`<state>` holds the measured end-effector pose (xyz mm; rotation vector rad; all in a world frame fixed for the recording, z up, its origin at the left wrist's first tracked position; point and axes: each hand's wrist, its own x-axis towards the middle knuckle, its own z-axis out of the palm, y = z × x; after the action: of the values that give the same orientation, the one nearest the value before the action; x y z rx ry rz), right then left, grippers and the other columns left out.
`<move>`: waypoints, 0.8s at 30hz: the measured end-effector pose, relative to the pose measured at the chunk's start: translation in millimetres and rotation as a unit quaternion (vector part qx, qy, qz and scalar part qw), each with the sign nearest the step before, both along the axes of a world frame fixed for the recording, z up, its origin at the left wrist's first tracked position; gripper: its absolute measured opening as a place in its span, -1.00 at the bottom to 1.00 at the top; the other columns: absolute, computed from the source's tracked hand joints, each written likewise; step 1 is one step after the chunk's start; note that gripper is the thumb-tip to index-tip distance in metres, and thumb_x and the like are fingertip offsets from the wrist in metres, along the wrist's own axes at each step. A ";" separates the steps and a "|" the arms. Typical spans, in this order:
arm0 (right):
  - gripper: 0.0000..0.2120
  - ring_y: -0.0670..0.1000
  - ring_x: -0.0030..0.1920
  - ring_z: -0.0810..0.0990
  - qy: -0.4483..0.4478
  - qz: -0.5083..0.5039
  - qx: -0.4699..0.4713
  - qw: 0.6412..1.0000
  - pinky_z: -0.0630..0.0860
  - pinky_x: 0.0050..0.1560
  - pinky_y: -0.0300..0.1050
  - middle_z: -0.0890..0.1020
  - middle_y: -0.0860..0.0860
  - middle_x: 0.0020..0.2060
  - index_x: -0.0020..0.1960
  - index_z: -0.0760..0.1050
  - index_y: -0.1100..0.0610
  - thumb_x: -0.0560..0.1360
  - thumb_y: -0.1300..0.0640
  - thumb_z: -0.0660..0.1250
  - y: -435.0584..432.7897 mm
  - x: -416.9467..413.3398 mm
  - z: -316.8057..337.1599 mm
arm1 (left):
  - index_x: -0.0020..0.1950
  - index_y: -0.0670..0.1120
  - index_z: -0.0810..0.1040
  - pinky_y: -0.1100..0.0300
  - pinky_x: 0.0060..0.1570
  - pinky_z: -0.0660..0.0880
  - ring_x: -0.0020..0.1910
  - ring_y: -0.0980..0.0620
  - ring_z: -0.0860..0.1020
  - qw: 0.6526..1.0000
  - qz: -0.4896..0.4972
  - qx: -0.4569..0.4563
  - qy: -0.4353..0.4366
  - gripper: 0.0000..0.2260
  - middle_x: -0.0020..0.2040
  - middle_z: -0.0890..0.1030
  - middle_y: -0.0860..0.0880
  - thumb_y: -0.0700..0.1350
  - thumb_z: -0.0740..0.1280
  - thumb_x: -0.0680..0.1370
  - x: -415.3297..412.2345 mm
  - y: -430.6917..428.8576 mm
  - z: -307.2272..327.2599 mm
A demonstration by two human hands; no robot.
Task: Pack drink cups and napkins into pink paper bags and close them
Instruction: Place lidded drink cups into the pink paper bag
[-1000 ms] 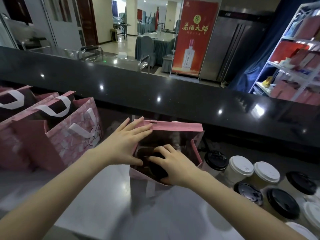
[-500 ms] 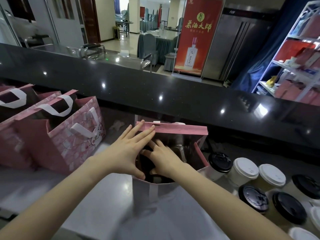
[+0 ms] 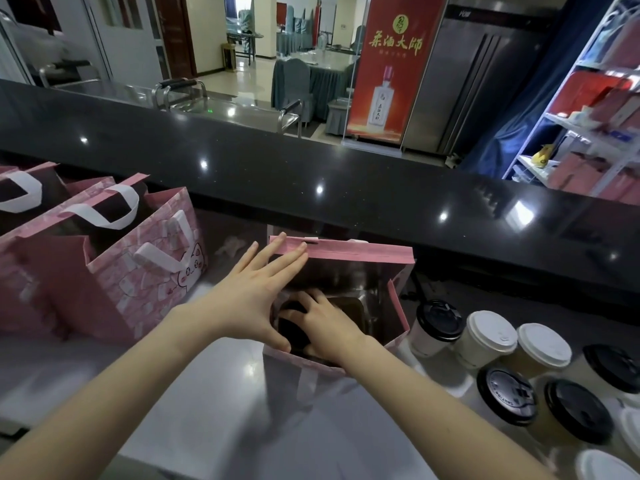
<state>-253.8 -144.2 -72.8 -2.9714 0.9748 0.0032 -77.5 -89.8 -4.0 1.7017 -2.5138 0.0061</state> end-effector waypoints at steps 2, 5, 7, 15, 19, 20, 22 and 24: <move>-0.43 0.17 0.42 0.15 -0.006 -0.005 0.006 1.000 0.43 0.30 0.12 0.26 0.05 0.43 0.44 0.34 -0.04 0.47 0.08 0.41 -1.4 0.3 -1.3 | 0.55 0.10 -0.31 -0.03 0.44 -0.37 0.45 0.10 -0.48 1.000 0.003 0.000 0.004 0.16 0.55 -0.31 0.20 0.40 0.38 0.23 1.3 -0.9 -0.7; -0.43 0.20 0.44 0.14 -0.019 -0.024 0.013 0.999 0.46 0.23 0.11 0.27 0.07 0.43 0.43 0.34 -0.02 0.46 0.13 0.42 -3.5 3.3 -4.8 | 0.54 0.12 -0.33 -0.02 0.43 -0.38 0.45 0.11 -0.49 1.000 0.004 0.003 0.005 0.17 0.54 -0.32 0.21 0.41 0.37 0.21 2.8 -1.9 -2.6; -0.41 0.22 0.44 0.14 -0.012 -0.034 0.016 0.999 0.43 0.27 0.11 0.27 0.09 0.43 0.43 0.32 -0.01 0.45 0.13 0.43 -5.7 6.4 -5.7 | 0.54 0.13 -0.34 -0.02 0.43 -0.39 0.44 0.12 -0.50 1.000 0.008 0.005 0.007 0.17 0.54 -0.33 0.21 0.40 0.38 0.21 3.9 -2.1 -3.9; -0.45 0.14 0.38 0.26 -0.023 -0.031 0.021 0.999 0.43 0.26 0.15 0.28 0.08 0.42 0.44 0.32 0.00 0.48 0.03 0.38 11.7 -9.0 28.8 | 0.56 0.13 -0.27 0.00 0.42 -0.42 0.46 0.12 -0.47 1.000 0.005 -0.013 0.002 0.13 0.56 -0.24 0.18 0.35 0.44 0.26 0.8 -4.7 0.8; -0.63 0.03 0.20 0.41 -0.098 -0.044 0.017 0.994 0.51 0.11 0.07 0.44 0.00 0.24 0.28 0.49 0.05 0.54 -0.07 0.28 30.9 -46.8 59.2 | 0.58 0.09 -0.11 0.02 0.44 -0.37 0.51 0.14 -0.33 0.999 -0.017 -0.046 0.000 0.01 0.58 -0.05 0.13 0.24 0.45 0.33 -19.4 -13.9 6.8; -0.64 0.01 0.15 0.44 -0.114 -0.054 0.030 0.992 0.53 0.08 0.05 0.47 -0.02 0.19 0.25 0.52 0.05 0.55 -0.11 0.26 34.6 -57.0 64.8 | 0.58 0.09 -0.09 0.02 0.46 -0.33 0.52 0.14 -0.27 0.999 -0.024 -0.043 0.007 -0.03 0.58 -0.02 0.12 0.23 0.44 0.35 -25.9 -17.1 7.7; -0.62 0.00 0.09 0.49 -0.134 -0.052 0.035 0.989 0.53 0.02 0.01 0.51 -0.04 0.11 0.19 0.55 0.05 0.55 -0.18 0.23 40.4 -76.1 71.5 | 0.58 0.11 -0.06 0.04 0.48 -0.23 0.55 0.10 -0.15 0.998 -0.035 -0.042 0.017 -0.09 0.58 0.01 0.12 0.27 0.38 0.38 -38.7 -23.2 8.1; -0.65 0.02 0.07 0.51 -0.124 -0.032 0.010 0.992 0.53 -0.04 -0.03 0.55 -0.02 0.08 0.15 0.57 0.06 0.52 -0.16 0.29 44.7 -95.4 74.1 | 0.57 0.13 -0.07 0.05 0.51 -0.18 0.56 0.10 -0.13 0.998 -0.035 -0.036 0.026 -0.12 0.58 0.01 0.13 0.34 0.32 0.40 -51.6 -29.8 6.5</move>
<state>-349.2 -99.5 1.3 -2.8291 1.0280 -0.3467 -129.1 -119.6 2.4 1.5657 -2.5010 0.0461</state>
